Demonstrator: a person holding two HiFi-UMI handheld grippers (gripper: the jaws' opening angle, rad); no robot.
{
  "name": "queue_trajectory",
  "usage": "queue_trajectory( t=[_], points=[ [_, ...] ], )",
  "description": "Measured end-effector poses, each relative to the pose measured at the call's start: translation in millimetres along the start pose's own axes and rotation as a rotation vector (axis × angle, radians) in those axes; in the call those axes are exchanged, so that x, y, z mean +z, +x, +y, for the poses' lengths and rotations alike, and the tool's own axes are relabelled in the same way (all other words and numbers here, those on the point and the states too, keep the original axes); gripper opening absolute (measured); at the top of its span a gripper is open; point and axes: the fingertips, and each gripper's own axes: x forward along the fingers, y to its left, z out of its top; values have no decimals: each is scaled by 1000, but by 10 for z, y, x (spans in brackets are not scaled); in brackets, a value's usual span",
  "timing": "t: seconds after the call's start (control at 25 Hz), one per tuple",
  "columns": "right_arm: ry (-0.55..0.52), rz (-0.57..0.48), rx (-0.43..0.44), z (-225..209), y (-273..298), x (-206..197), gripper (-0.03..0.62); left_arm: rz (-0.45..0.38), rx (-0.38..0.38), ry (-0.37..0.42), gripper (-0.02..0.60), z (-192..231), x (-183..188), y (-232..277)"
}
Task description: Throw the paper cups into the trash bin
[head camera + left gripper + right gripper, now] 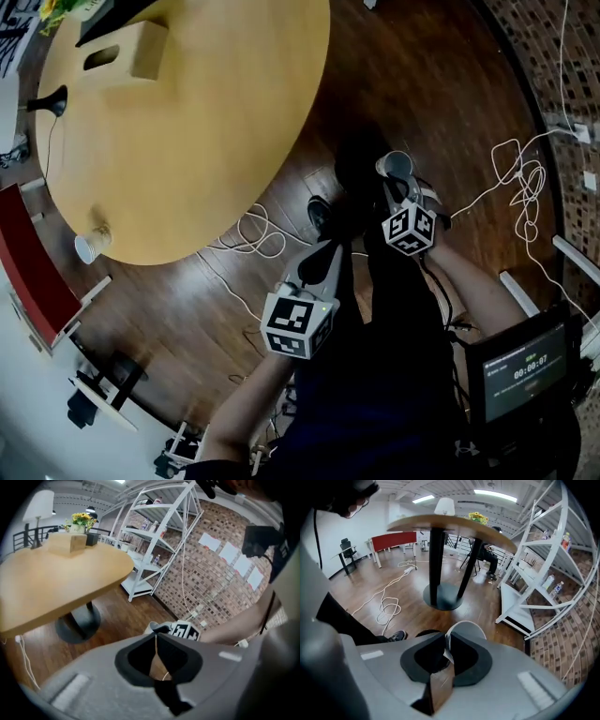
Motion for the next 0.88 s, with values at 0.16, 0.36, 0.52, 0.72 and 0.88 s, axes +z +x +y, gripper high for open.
queue_trajectory(
  t=[0.16,0.36,0.52,0.72,0.88],
  points=[
    [-129,-17,1,216,766,-229,43,26,-22,5,14,191,-236,402],
    [-294,-14,98,635,1572,-544,43,22,0,-31,14,495,-486,573],
    [-379,21,138,775,2236,-754,43,25,21,-110,13,723,-610,644],
    [-445,76,167,940,2867,-959,41,0,8,-160,6,858,-713,774],
    [-494,111,198,1098,3208,-1101,41,-7,2,-176,5,959,-778,841]
  ],
)
